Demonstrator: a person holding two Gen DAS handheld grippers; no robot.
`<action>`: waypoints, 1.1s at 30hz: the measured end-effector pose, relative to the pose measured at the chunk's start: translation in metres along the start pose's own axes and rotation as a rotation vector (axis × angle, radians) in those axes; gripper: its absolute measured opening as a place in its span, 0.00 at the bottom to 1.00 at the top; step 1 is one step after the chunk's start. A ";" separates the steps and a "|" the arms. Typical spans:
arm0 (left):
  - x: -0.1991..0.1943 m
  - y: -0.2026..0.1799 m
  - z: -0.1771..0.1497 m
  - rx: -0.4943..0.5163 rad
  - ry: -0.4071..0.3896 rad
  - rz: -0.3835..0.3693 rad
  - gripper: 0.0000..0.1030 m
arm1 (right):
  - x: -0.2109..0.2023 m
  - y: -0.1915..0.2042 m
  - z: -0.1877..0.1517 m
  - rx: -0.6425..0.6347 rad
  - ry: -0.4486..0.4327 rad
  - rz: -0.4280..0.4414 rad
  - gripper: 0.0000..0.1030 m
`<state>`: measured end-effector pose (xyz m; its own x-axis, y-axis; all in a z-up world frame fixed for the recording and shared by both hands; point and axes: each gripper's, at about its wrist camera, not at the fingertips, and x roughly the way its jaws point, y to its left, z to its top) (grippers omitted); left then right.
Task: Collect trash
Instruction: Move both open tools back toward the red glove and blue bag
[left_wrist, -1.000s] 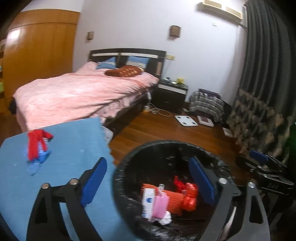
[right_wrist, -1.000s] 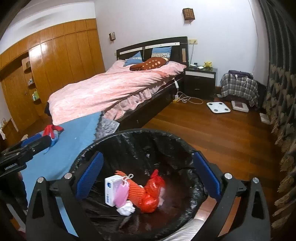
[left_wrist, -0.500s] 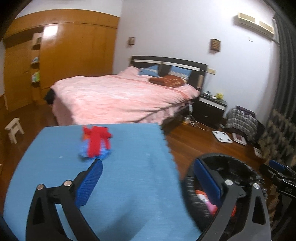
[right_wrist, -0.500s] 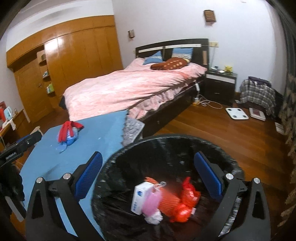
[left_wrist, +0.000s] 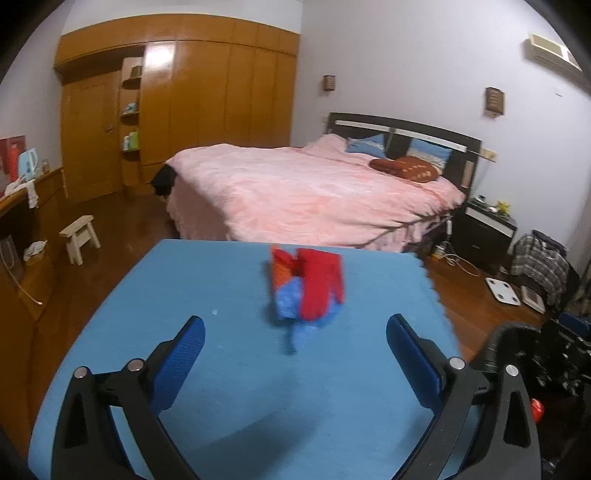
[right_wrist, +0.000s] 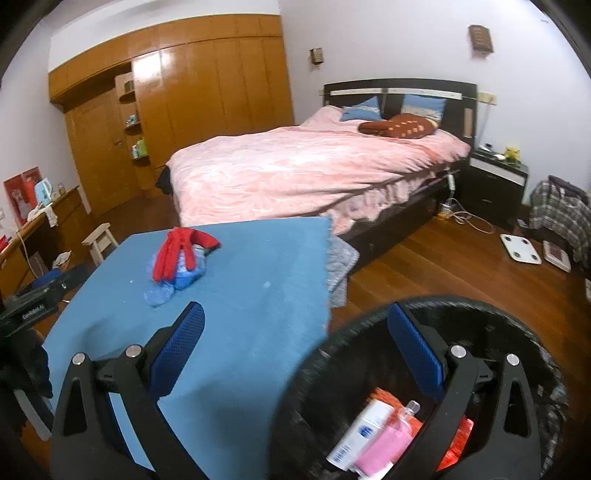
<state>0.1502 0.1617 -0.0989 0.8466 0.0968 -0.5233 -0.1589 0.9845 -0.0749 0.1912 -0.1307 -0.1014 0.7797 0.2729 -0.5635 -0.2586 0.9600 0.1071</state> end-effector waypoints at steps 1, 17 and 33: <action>0.004 0.005 0.002 -0.006 0.000 0.011 0.94 | 0.008 0.006 0.004 -0.004 -0.001 0.009 0.94; 0.081 0.077 0.032 -0.033 0.001 0.134 0.92 | 0.150 0.093 0.054 -0.073 0.051 0.124 0.94; 0.111 0.111 0.033 -0.091 0.023 0.168 0.92 | 0.225 0.156 0.059 -0.144 0.137 0.197 0.74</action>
<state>0.2433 0.2865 -0.1375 0.7926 0.2542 -0.5543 -0.3429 0.9374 -0.0604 0.3603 0.0839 -0.1629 0.6241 0.4334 -0.6501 -0.4837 0.8677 0.1140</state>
